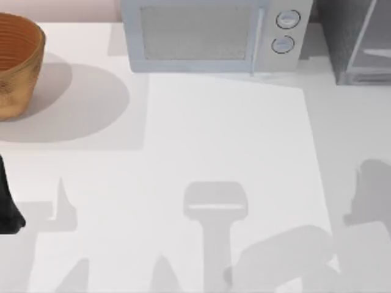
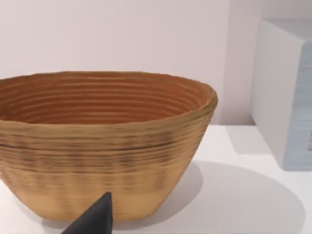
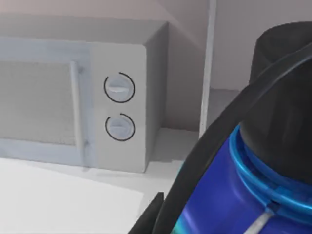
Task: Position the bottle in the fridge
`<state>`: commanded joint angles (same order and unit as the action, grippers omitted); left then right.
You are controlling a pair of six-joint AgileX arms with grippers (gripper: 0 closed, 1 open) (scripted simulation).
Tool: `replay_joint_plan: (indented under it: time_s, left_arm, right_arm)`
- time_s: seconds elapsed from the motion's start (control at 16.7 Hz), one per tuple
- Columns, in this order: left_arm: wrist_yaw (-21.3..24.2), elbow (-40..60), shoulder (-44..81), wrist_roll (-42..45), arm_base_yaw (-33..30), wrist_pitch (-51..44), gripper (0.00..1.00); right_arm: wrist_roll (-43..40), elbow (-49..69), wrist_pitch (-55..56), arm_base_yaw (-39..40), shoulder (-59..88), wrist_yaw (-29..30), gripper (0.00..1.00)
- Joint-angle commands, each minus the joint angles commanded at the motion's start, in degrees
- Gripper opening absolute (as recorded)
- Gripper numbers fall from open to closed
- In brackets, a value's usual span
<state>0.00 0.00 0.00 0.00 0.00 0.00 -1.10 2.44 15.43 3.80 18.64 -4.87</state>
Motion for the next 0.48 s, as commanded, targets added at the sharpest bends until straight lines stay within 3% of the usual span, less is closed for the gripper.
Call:
replay_joint_plan:
  time_s: [0.24,0.48]
  left_arm:
    - [0.0,0.0,0.0,0.0,0.0,0.0,1.0]
    - [0.0,0.0,0.0,0.0,0.0,0.0,1.0]
  right_arm:
    - [0.76,-1.85,-11.34,-2.8,-14.07,3.57,0.01]
    - [1.1,-2.44,-15.42,-3.8,-18.64,4.87,0.01]
